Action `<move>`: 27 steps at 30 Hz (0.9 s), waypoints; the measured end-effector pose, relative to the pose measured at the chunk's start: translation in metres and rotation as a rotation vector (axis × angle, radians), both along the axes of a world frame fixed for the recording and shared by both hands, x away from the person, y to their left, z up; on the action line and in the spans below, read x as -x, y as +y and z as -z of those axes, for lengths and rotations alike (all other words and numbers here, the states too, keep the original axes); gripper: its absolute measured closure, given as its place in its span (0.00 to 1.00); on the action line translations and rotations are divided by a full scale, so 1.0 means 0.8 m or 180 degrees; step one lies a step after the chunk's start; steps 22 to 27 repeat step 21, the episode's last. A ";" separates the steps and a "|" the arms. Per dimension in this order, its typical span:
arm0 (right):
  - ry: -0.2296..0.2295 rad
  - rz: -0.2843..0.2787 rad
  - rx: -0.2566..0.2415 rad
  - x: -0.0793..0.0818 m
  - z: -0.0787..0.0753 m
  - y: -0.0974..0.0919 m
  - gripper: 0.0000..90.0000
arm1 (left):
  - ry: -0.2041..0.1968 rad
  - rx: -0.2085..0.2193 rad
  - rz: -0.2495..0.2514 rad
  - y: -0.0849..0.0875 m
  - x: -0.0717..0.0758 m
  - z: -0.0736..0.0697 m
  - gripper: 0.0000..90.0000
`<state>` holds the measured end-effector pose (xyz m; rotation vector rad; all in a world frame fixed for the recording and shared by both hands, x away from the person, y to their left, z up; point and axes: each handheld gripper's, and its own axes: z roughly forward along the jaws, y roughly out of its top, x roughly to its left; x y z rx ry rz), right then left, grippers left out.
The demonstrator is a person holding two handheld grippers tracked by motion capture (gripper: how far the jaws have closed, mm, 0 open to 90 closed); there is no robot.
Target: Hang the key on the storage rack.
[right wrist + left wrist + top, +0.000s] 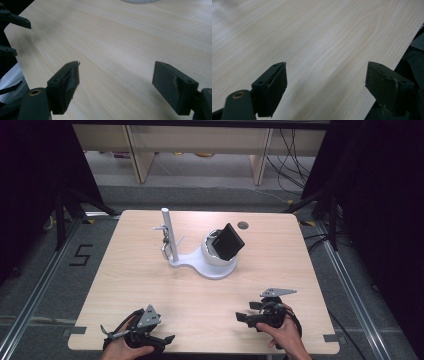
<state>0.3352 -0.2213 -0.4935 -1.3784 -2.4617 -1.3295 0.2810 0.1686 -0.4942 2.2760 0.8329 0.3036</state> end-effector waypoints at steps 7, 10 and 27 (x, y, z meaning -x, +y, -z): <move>-0.0053 -0.0081 0.0033 -0.001 0.001 0.001 0.22 | 0.0048 0.0033 0.0010 0.002 -0.001 0.004 0.19; -0.0067 -0.0056 0.0077 -0.001 0.000 0.001 0.22 | 0.0072 0.0021 -0.0023 0.001 -0.001 0.006 0.19; -0.0066 -0.0063 0.0069 -0.001 0.001 0.001 0.22 | 0.0000 0.0002 -0.0121 0.010 -0.006 0.007 0.19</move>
